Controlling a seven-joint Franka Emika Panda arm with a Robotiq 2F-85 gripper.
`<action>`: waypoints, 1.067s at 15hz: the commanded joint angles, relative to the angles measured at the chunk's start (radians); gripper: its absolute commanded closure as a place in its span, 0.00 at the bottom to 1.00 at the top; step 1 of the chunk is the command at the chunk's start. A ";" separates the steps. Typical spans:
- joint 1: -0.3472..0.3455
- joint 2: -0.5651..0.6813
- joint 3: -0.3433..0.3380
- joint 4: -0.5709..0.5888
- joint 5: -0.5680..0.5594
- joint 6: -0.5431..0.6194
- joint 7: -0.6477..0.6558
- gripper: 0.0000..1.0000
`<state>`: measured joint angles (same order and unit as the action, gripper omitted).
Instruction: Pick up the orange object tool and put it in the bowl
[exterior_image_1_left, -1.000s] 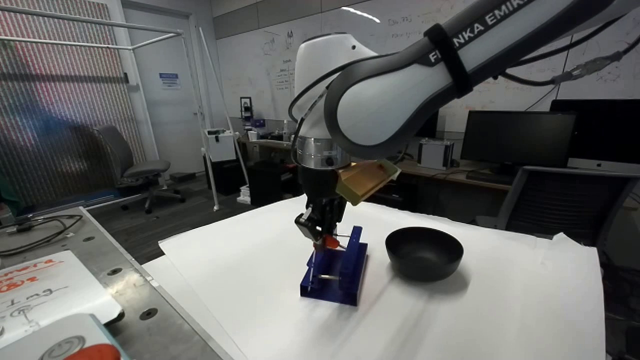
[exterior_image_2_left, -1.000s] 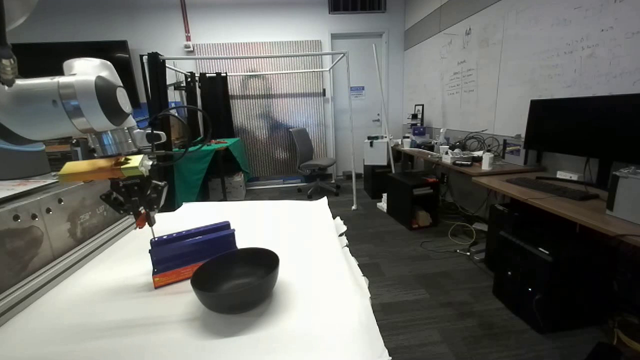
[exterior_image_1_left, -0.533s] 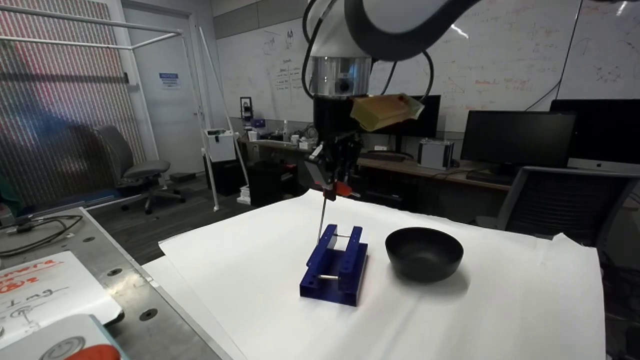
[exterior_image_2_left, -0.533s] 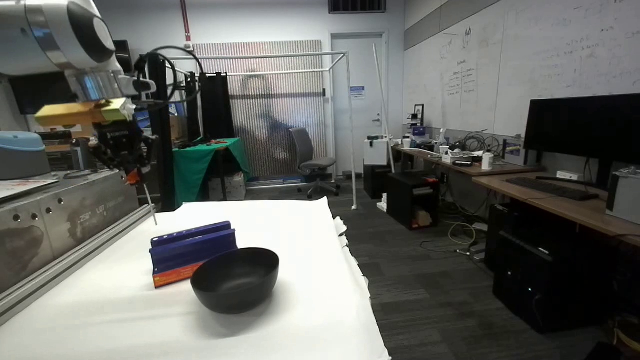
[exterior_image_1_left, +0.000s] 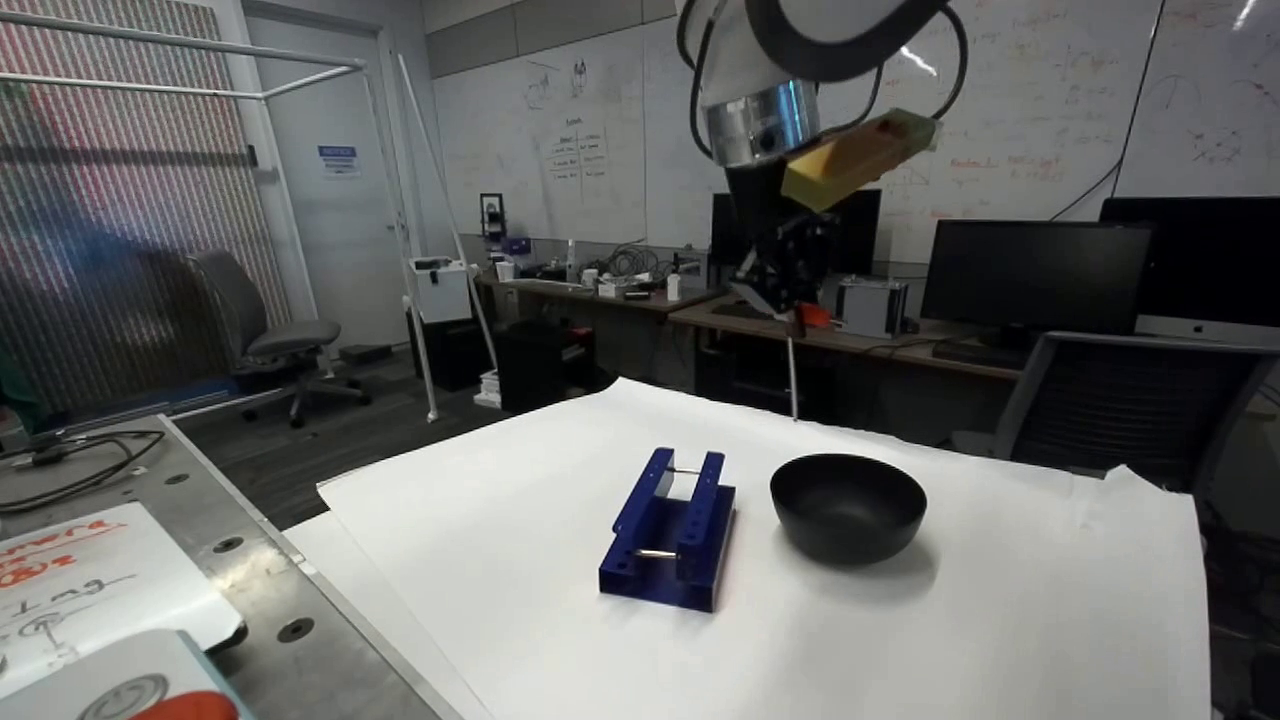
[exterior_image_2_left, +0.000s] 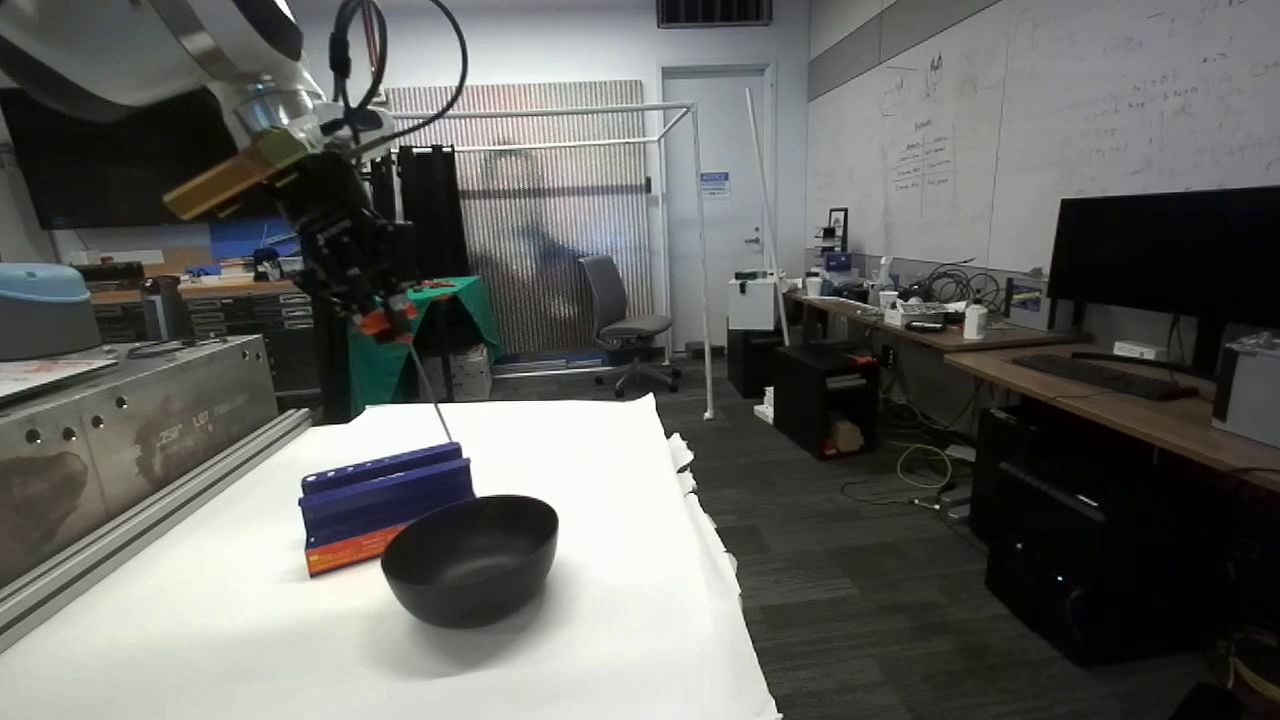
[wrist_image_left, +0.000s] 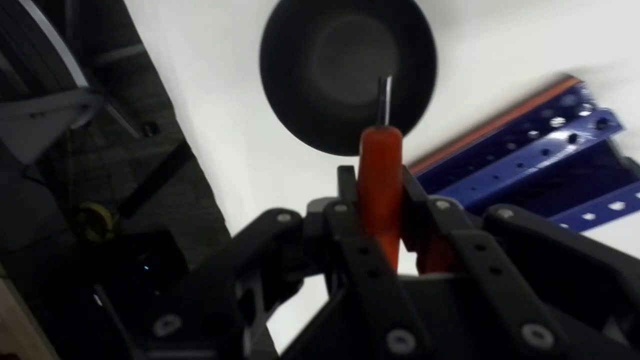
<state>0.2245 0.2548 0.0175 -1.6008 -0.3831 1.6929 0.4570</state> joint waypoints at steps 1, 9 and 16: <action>-0.032 0.113 -0.034 0.068 -0.060 -0.098 0.072 0.87; -0.056 0.344 -0.060 0.186 0.001 -0.225 0.043 0.87; -0.054 0.420 -0.059 0.285 0.076 -0.273 0.029 0.32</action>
<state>0.1698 0.6393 -0.0375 -1.4016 -0.3463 1.4761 0.5143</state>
